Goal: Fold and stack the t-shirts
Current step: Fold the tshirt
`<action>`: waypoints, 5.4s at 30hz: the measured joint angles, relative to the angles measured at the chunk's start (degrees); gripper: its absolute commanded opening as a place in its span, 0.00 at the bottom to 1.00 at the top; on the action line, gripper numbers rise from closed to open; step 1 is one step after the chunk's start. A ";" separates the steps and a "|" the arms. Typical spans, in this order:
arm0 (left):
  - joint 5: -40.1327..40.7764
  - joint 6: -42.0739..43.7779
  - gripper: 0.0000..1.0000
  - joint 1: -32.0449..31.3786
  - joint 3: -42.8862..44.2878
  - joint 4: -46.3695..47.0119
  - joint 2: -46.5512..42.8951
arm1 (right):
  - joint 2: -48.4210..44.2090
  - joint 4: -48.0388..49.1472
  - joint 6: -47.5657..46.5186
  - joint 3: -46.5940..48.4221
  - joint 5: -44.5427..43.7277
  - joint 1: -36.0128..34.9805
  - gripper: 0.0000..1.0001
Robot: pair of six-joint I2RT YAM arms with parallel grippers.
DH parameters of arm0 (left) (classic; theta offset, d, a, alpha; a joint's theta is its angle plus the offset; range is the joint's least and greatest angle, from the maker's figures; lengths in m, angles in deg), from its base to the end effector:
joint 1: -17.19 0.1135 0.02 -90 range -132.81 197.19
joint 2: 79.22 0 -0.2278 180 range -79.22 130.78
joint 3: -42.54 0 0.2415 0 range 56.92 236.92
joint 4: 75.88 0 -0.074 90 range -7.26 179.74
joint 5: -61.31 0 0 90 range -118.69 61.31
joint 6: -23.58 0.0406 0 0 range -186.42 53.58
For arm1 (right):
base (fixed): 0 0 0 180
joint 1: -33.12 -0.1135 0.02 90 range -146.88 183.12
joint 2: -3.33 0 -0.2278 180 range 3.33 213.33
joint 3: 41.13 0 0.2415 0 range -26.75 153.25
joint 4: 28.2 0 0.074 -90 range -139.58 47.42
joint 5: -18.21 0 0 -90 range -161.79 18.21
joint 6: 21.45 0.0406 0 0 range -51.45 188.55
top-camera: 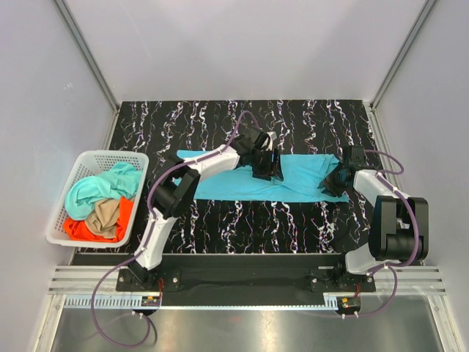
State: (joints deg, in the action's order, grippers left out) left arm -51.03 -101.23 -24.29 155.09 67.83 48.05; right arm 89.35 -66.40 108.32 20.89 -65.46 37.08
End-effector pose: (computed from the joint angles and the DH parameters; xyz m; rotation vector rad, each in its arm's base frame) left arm 0.3357 -0.3174 0.1467 0.3410 2.6495 -0.9965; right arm 0.2778 -0.0147 0.1414 0.9685 2.5124 0.3465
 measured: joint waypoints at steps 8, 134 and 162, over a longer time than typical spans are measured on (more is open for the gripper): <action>0.02 -0.90 0.55 -0.02 1.14 0.09 2.23 | 0.15 0.61 0.42 -1.42 -0.76 -0.17 0.31; 12.11 4.66 0.57 16.17 9.20 -18.71 1.29 | 16.98 9.14 -11.50 15.91 2.82 6.80 0.41; 13.14 4.68 0.58 23.21 8.55 -14.49 4.83 | 29.33 10.69 -9.79 27.30 2.45 10.93 0.01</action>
State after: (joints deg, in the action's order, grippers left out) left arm -37.90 -96.55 -1.08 163.64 53.34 52.88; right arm 118.68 -55.71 98.52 48.19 -63.01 48.01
